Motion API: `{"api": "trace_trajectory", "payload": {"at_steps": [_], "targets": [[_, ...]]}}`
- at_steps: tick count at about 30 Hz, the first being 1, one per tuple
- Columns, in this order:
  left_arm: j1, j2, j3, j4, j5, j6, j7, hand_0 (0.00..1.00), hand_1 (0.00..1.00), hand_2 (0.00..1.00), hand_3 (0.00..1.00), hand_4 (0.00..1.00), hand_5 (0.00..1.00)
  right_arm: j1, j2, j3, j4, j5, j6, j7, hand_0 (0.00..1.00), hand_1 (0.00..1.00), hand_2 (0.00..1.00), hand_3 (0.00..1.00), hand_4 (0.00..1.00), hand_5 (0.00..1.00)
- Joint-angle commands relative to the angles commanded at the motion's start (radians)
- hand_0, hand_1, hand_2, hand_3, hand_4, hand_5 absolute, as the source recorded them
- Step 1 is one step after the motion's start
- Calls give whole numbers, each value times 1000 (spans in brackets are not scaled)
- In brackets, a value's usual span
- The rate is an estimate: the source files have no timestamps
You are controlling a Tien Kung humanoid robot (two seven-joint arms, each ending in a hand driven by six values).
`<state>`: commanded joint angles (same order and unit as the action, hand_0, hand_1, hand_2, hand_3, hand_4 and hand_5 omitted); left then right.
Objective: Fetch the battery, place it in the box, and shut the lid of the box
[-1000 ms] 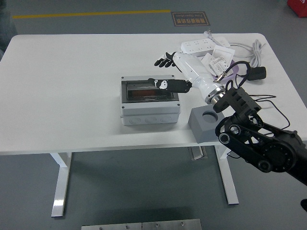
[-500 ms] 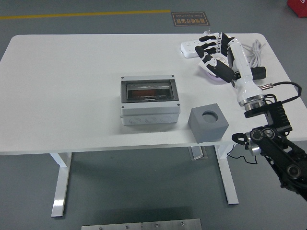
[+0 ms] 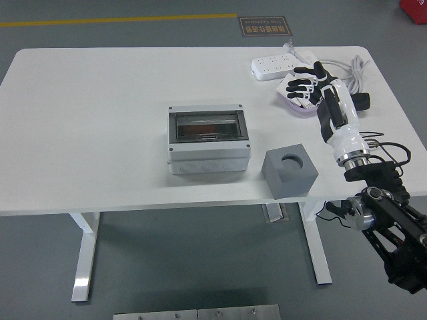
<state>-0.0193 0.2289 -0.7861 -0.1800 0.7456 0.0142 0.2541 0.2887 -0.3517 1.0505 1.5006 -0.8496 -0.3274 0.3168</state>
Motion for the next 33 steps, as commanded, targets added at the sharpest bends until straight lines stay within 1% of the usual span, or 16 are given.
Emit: {"api": "trace_trajectory", "payload": {"at_steps": [2,5,7,8,11,15,19,22,25,30,33], "targets": [[0,2,-1,0,-1,1,-1,696,796,748,764,890,392,2,-7,12,38,-18,-5,-12,513,520,531,599,998,935],[-4,2,2,0,-7,2,-4,696,796,748,764,890,392,2,-14,31,80,-50,-12,-26,513,520,531,599,998,935],[-7,0,5,0,-11,2,-5,696,796,748,764,890,392,3,-17,44,100,-70,-16,-34,513,520,531,599,998,935],[-8,-2,7,0,-13,1,-5,696,796,749,772,891,393,3,-19,49,106,-80,-18,-38,515,521,533,605,998,957],[-11,-5,9,0,-14,1,-5,696,796,749,772,891,393,3,-21,57,102,-103,-23,-50,515,521,533,605,998,957],[-14,-9,9,0,-12,1,-5,698,796,750,771,893,395,-4,-20,47,75,-137,-27,-69,513,524,532,603,998,959],[-15,-13,15,0,-18,5,-9,698,796,750,771,893,395,-11,-17,33,47,-150,-29,-73,513,524,532,603,998,959],[-15,-16,23,0,-27,7,-11,698,796,750,773,894,396,-16,-17,27,38,-156,-34,-70,515,526,533,609,998,958],[-15,-18,25,0,-32,8,-13,698,796,750,773,894,396,-22,-19,34,52,-165,-39,-72,515,526,533,609,998,958],[-16,-20,22,0,-32,11,-15,701,796,749,775,895,397,-26,-31,64,107,-169,-38,-79,523,530,533,617,998,955],[-16,-21,20,0,-31,11,-15,702,796,750,782,895,398,-25,-36,79,124,-168,-36,-80,523,532,548,631,998,952]]}}
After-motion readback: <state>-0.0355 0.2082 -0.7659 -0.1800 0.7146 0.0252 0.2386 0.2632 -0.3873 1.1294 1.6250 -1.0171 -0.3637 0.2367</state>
